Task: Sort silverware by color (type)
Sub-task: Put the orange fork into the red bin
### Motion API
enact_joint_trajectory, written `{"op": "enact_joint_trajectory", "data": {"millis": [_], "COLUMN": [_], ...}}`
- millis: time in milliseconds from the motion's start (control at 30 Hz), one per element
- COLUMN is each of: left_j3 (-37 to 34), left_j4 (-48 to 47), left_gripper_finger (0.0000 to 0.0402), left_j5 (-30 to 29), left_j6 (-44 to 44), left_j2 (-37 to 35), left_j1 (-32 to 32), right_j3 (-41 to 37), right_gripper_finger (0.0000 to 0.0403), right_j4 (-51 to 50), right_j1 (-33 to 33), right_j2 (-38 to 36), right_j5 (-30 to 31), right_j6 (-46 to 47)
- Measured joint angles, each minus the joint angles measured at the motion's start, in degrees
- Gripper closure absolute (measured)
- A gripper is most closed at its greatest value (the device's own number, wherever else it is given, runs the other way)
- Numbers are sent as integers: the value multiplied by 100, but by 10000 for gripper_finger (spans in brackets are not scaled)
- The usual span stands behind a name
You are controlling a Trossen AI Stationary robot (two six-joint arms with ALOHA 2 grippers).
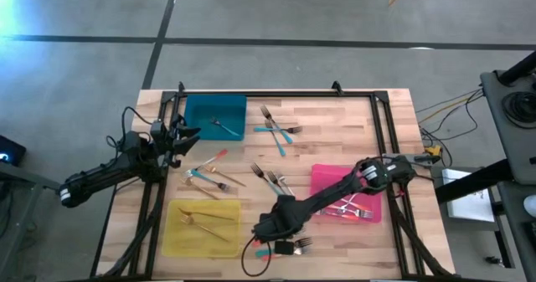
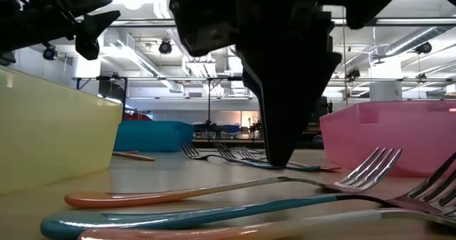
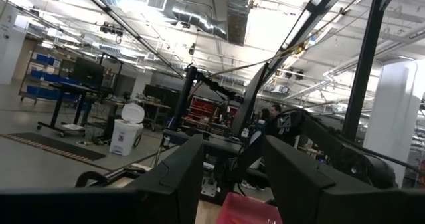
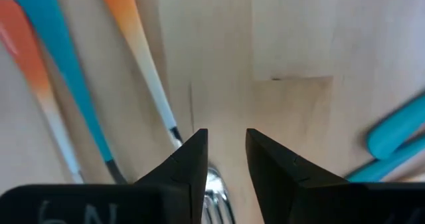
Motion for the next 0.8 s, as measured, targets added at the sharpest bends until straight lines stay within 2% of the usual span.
{"op": "enact_joint_trajectory", "data": {"millis": [367,800], "left_j3": [-1,-2], "left_j4": [-4,-23], "left_gripper_finger": [260,260], "left_j5": [0,0], "left_j6": [1,0], "left_j2": [0,4], "left_j1": [0,0], "right_j3": [-933,-1190], "right_gripper_finger": [313,313], "right_j4": [1224,1702], "right_j1": [180,263], "right_j2": [-447,-445], "right_j5": [-37,-157], "right_j6": [428,428]}}
